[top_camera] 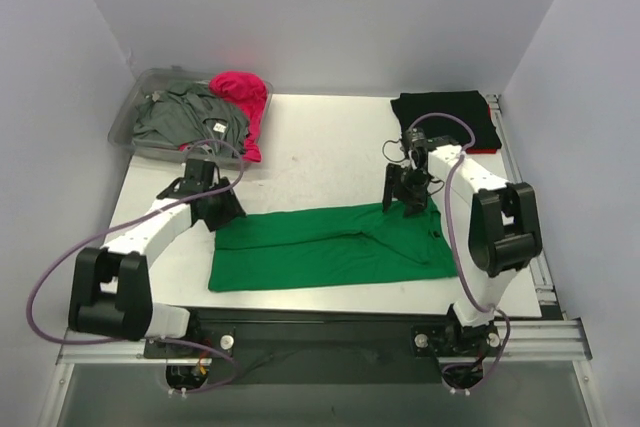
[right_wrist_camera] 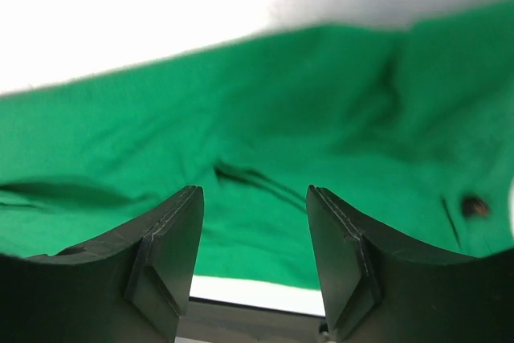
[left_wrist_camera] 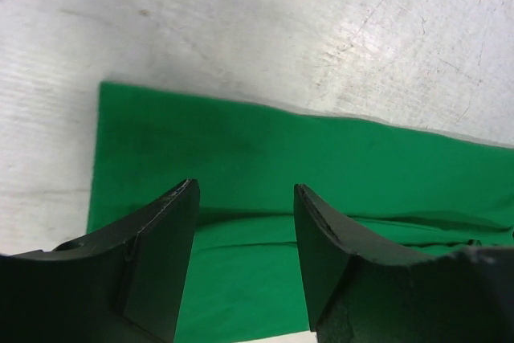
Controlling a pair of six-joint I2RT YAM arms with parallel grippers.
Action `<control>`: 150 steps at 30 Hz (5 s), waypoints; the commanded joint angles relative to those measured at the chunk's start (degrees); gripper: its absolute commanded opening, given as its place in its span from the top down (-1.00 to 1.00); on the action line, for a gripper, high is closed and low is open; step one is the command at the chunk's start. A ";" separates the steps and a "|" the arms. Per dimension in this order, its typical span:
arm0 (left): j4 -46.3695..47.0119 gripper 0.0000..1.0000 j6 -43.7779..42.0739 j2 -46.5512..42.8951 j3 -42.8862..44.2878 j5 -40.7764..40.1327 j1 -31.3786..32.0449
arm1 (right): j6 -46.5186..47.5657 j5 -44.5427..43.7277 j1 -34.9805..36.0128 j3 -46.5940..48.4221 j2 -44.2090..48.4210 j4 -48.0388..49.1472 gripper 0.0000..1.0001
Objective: Fold and stack the t-shirts
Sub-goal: Fold the other side of the tshirt into a rectangle, then rotate the tshirt 90 degrees
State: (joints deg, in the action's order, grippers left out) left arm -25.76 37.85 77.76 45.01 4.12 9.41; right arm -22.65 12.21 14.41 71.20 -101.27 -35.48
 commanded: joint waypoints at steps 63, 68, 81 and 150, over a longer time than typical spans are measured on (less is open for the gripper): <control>1.94 -0.25 -6.73 6.97 1.83 2.03 1.40 | -4.15 -1.22 13.88 -7.04 3.98 -5.74 1.00; 1.85 -0.25 -7.52 6.18 1.57 2.30 1.40 | -5.91 -2.54 16.78 -8.44 5.47 -6.00 1.00; 2.29 -0.25 -7.61 1.88 -2.03 4.14 1.40 | -10.04 -4.12 21.09 -9.41 10.03 -6.35 0.03; -2.53 -0.22 -1.64 -8.13 -10.64 4.49 8.43 | -12.59 -8.69 2.64 0.69 -8.22 -5.47 -0.13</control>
State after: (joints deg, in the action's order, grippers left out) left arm -27.29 34.85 73.65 36.36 9.37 17.34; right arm -34.54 6.13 17.56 68.64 -107.87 -39.20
